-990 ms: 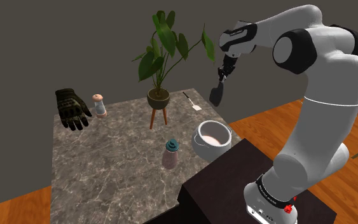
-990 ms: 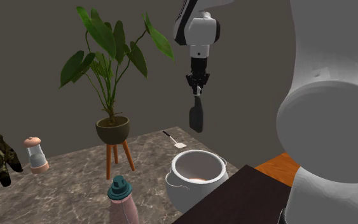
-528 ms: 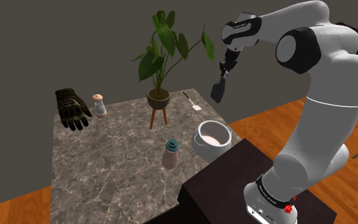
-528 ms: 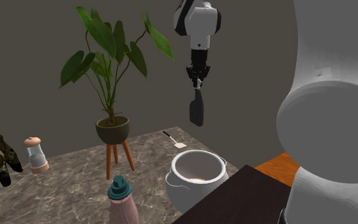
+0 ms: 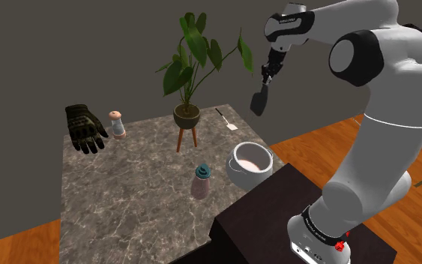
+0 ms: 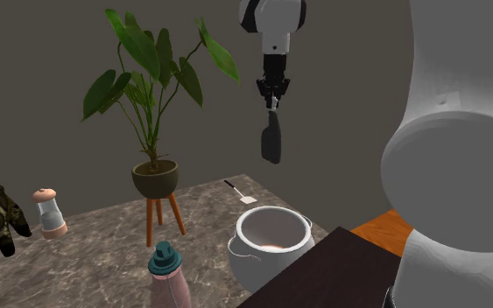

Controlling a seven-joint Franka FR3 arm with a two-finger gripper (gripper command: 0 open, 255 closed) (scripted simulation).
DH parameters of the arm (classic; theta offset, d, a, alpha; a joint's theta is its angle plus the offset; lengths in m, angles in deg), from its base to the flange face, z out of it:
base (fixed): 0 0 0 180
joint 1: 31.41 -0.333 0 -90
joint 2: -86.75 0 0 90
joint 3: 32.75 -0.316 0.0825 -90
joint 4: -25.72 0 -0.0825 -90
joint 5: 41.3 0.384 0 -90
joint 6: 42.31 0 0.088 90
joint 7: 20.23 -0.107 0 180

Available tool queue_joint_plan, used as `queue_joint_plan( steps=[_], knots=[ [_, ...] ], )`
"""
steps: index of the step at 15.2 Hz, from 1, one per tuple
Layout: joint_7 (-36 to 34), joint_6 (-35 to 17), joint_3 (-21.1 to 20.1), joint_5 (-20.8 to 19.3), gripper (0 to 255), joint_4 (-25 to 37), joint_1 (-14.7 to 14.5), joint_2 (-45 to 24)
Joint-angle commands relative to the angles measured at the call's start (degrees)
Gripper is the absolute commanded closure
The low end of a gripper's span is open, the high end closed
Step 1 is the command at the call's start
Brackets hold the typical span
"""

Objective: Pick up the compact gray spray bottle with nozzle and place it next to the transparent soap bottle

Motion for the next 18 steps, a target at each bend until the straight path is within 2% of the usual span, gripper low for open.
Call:
queue_joint_plan(
  steps=[1, 9, 13, 18],
  knots=[
    [-0.02, 1.65, 0.07, -0.08, 255, 1.51, 0.11, 0.13],
    [-0.29, 7.39, 0.24, -0.32, 255, 6.89, 0.35, 0.52],
    [-4.09, 3.56, -0.26, -3.42, 255, -5.91, -3.27, 10.0],
    [-9.73, 0.73, -2.06, -6.93, 255, -18.82, -6.43, 20.6]
  ],
)
